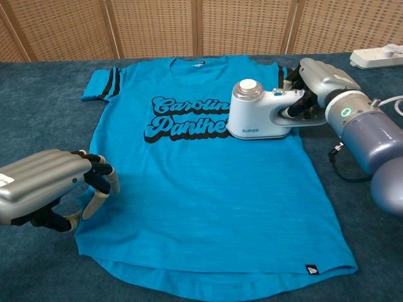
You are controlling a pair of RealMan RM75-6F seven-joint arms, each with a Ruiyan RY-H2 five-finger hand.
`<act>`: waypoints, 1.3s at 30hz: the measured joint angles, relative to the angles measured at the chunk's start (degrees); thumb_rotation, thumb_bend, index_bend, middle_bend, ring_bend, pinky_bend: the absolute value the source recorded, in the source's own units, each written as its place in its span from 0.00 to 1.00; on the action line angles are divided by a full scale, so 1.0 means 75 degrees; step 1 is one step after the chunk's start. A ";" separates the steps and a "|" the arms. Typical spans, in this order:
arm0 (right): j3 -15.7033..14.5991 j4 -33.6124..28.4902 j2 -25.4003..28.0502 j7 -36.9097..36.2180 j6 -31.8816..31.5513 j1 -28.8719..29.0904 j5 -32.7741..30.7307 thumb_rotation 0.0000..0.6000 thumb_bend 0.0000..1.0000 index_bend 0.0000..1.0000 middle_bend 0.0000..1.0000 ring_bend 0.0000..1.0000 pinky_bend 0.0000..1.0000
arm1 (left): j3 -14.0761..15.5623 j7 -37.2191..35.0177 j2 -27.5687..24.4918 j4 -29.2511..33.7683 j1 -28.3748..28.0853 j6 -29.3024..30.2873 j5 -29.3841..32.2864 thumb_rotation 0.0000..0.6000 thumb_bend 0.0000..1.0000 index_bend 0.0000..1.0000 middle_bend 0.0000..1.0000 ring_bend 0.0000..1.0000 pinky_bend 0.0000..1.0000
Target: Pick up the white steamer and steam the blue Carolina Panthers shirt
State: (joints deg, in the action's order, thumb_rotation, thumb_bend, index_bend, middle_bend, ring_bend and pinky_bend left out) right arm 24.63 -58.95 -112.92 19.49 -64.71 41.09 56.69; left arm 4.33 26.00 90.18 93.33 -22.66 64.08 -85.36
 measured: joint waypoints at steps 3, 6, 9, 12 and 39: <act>-0.0047 0.0051 -0.0052 -0.0002 0.0033 0.0016 -0.0018 1.00 0.37 0.70 0.70 0.72 0.66 | 0.0002 -0.0010 -0.0010 0.0002 0.0006 0.0013 0.0000 1.00 0.45 0.71 0.35 0.23 0.19; -0.0096 0.0029 -0.0059 0.0001 0.0026 -0.0007 -0.0013 1.00 0.37 0.70 0.70 0.72 0.66 | 0.0004 -0.0024 -0.0013 -0.0008 0.0007 0.0014 0.0001 1.00 0.45 0.71 0.35 0.23 0.19; -0.0147 -0.0066 -0.0046 0.0021 -0.0013 -0.0046 0.0006 1.00 0.37 0.70 0.70 0.72 0.66 | 0.0007 -0.0037 -0.0005 -0.0027 0.0003 0.0008 -0.0006 1.00 0.45 0.71 0.35 0.23 0.19; -0.0187 -0.0194 -0.0022 0.0033 -0.0052 -0.0083 0.0028 1.00 0.37 0.70 0.70 0.72 0.66 | 0.0008 -0.0051 0.0008 -0.0039 -0.0003 0.0003 -0.0018 1.00 0.45 0.71 0.35 0.23 0.19; -0.1000 -0.1826 0.0547 0.0109 -0.0657 -0.0935 0.0605 1.00 0.37 0.70 0.70 0.71 0.65 | 0.0027 -0.0102 0.0075 -0.0122 -0.0037 -0.0011 -0.0093 1.00 0.45 0.71 0.35 0.23 0.19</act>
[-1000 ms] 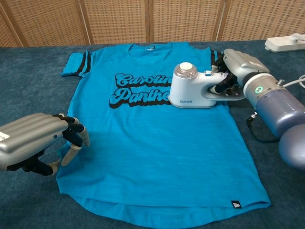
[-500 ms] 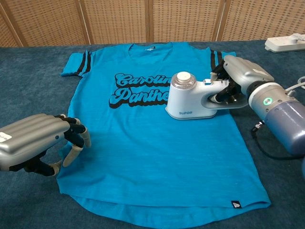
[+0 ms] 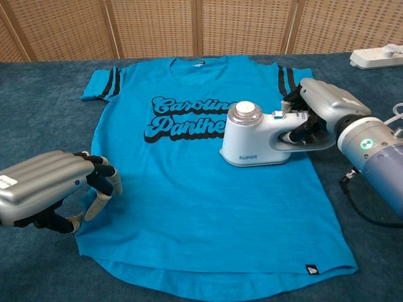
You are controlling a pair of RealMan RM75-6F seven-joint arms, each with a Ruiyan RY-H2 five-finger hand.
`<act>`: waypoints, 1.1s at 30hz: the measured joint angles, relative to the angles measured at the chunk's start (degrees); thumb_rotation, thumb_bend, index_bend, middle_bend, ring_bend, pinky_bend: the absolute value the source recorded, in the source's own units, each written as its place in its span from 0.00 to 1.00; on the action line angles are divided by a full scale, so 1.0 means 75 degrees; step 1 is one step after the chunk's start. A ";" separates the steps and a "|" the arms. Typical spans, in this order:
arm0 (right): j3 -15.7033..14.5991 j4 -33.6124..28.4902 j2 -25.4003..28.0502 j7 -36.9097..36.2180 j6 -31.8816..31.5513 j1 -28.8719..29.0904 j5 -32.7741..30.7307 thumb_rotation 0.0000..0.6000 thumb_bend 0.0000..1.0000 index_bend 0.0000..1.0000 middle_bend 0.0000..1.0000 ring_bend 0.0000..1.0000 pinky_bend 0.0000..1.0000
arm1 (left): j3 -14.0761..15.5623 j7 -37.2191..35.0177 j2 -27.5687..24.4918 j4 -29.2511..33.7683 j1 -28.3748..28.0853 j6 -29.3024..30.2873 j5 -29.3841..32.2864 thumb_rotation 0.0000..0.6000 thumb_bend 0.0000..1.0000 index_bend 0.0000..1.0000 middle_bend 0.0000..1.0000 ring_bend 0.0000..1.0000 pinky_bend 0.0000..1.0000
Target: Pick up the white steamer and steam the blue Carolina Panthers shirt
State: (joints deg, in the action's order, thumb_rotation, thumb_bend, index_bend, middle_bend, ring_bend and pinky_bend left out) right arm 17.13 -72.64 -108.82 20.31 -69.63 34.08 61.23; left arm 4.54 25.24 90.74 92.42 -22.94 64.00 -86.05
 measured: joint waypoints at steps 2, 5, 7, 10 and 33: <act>0.0094 0.0061 -0.0027 0.0020 0.0059 0.0082 -0.0016 1.00 0.36 0.70 0.70 0.71 0.65 | -0.0003 0.0001 -0.0004 -0.0001 0.0006 0.0000 0.0025 1.00 0.45 0.71 0.35 0.23 0.19; 0.0238 0.0220 -0.0079 0.0068 0.0185 0.0222 -0.0077 1.00 0.36 0.70 0.70 0.71 0.65 | -0.0006 0.0000 -0.0007 -0.0010 0.0013 -0.0004 0.0051 1.00 0.45 0.71 0.35 0.23 0.19; 0.0305 0.0345 -0.0119 0.0094 0.0271 0.0309 -0.0127 1.00 0.36 0.70 0.70 0.71 0.64 | -0.0009 -0.0003 -0.0008 -0.0016 0.0015 -0.0005 0.0059 1.00 0.45 0.71 0.35 0.23 0.19; 0.0403 0.0547 -0.0184 0.0098 0.0370 0.0396 -0.0215 1.00 0.36 0.70 0.70 0.71 0.64 | -0.0014 -0.0013 -0.0013 -0.0020 0.0020 0.0002 0.0071 1.00 0.45 0.71 0.35 0.23 0.19; -0.0003 0.0338 -0.0195 0.0096 0.0141 0.0148 0.0012 1.00 0.36 0.70 0.70 0.71 0.64 | 0.0007 -0.0033 -0.0024 -0.0024 0.0017 0.0005 0.0038 1.00 0.45 0.71 0.35 0.23 0.19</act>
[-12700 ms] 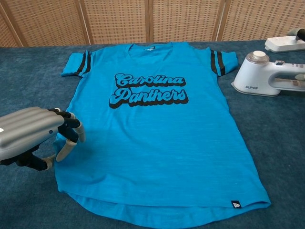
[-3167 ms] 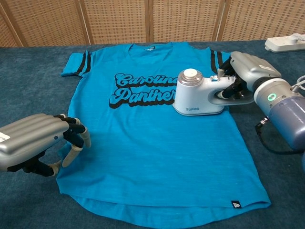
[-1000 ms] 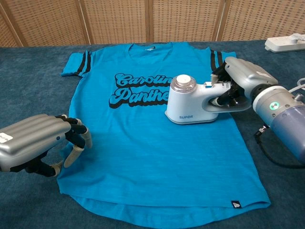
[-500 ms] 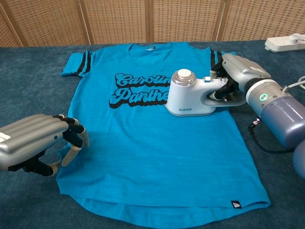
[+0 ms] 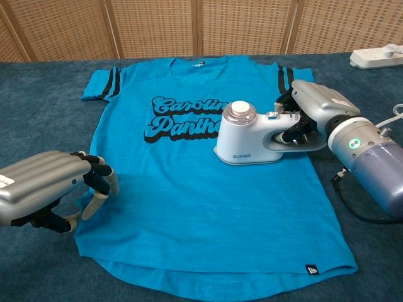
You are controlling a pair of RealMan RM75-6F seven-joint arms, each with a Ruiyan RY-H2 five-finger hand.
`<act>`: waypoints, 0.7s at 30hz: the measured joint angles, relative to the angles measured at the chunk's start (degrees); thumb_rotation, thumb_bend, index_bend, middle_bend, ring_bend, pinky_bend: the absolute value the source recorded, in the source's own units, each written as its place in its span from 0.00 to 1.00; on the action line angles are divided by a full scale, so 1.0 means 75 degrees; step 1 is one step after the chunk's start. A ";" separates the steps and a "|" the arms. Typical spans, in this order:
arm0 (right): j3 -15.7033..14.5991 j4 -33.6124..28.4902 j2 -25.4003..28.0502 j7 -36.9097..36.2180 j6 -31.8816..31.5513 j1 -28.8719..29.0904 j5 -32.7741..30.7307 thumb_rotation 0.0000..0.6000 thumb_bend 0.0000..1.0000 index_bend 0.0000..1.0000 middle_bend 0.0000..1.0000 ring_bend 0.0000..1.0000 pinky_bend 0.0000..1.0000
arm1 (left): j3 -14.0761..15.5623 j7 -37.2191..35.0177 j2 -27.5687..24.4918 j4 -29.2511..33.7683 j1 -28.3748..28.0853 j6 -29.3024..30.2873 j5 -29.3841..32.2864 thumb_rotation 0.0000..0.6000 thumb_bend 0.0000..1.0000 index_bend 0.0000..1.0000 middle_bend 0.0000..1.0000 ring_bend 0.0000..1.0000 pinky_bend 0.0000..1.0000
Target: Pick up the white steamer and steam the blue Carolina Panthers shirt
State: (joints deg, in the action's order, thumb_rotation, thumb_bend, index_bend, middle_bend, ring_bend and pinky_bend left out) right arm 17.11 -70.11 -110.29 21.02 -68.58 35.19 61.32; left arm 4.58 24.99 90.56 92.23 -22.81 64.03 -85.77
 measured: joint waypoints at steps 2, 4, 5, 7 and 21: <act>-0.0049 -0.0092 0.0026 0.0027 -0.0038 -0.0045 0.0031 1.00 0.36 0.69 0.70 0.71 0.64 | 0.0003 -0.0007 0.0004 0.0001 0.0000 0.0001 -0.0009 1.00 0.45 0.71 0.35 0.23 0.19; -0.0084 -0.0180 0.0059 0.0059 -0.0060 -0.0078 0.0065 1.00 0.36 0.69 0.70 0.70 0.64 | 0.0005 -0.0011 0.0018 -0.0004 -0.0003 -0.0002 -0.0017 1.00 0.45 0.71 0.35 0.23 0.19; -0.0081 -0.0189 0.0068 0.0071 -0.0057 -0.0081 0.0070 1.00 0.36 0.69 0.70 0.70 0.64 | 0.0005 -0.0012 0.0022 -0.0006 -0.0003 -0.0001 -0.0019 1.00 0.45 0.71 0.35 0.23 0.19; -0.0040 -0.0164 0.0072 0.0094 -0.0024 -0.0055 0.0053 1.00 0.36 0.69 0.70 0.70 0.64 | 0.0004 -0.0014 0.0030 -0.0013 -0.0002 0.0002 -0.0021 1.00 0.45 0.71 0.35 0.23 0.19; 0.0567 0.0595 -0.0064 0.0045 0.0421 0.0402 -0.0324 1.00 0.36 0.69 0.70 0.70 0.63 | -0.0039 0.0036 0.0062 -0.0043 -0.0002 -0.0032 0.0092 1.00 0.45 0.71 0.35 0.23 0.19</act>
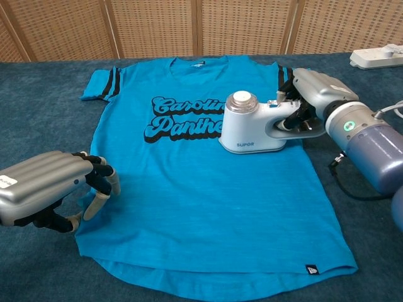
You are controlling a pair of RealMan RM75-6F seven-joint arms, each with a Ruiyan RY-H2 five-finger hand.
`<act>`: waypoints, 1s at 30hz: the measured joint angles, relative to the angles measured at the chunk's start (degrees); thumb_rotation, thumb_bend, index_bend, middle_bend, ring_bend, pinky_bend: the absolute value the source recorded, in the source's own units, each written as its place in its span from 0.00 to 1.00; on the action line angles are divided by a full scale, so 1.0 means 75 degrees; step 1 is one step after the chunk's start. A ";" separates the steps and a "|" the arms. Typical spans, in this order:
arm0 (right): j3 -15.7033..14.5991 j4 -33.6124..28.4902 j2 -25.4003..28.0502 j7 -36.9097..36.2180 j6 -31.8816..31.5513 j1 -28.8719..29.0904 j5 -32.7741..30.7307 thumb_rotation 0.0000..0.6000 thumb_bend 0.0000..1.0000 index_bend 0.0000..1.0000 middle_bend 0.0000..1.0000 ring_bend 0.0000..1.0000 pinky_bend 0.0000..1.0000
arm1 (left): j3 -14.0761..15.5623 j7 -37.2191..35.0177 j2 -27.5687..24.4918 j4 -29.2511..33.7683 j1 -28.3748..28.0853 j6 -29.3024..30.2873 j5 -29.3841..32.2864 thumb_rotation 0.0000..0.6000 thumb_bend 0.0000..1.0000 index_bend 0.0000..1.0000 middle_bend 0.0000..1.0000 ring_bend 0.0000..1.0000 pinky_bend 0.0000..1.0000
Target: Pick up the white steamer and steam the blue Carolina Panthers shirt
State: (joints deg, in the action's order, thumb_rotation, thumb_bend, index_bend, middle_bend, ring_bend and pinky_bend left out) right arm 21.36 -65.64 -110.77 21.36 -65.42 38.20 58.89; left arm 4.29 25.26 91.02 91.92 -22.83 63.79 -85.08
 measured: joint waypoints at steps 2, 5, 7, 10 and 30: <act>0.0027 0.0126 -0.0041 -0.0037 0.0046 0.0037 -0.0038 1.00 0.36 0.69 0.70 0.70 0.63 | -0.0002 -0.0001 -0.0012 -0.0001 0.0005 0.0006 0.0011 1.00 0.45 0.71 0.35 0.23 0.19; -0.0016 0.0186 -0.0082 -0.0094 0.0054 0.0037 -0.0031 1.00 0.36 0.69 0.70 0.70 0.63 | -0.0003 -0.0007 -0.0016 -0.0003 0.0001 0.0007 0.0006 1.00 0.45 0.71 0.35 0.23 0.19; -0.0089 0.0158 -0.0084 -0.0108 0.0024 0.0004 0.0010 1.00 0.36 0.69 0.70 0.70 0.63 | 0.0000 -0.0020 -0.0012 -0.0006 -0.0002 0.0007 -0.0008 1.00 0.45 0.71 0.35 0.23 0.19; -0.0208 0.0046 -0.0074 -0.0116 -0.0059 -0.0073 0.0091 1.00 0.36 0.69 0.70 0.70 0.63 | 0.0009 -0.0043 -0.0011 -0.0013 -0.0004 0.0012 -0.0031 1.00 0.45 0.71 0.35 0.23 0.19; -0.1062 -0.1446 0.0277 0.0324 -0.0850 -0.0779 0.0669 1.00 0.36 0.69 0.70 0.70 0.63 | 0.0058 -0.0237 0.0019 -0.0126 -0.0021 0.0010 -0.0168 1.00 0.45 0.71 0.35 0.23 0.19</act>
State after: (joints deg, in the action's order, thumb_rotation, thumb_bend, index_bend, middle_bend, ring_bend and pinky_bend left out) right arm 13.39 -76.49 -108.69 23.79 -71.79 32.36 63.91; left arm 4.73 23.48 91.17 90.97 -22.98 63.87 -86.34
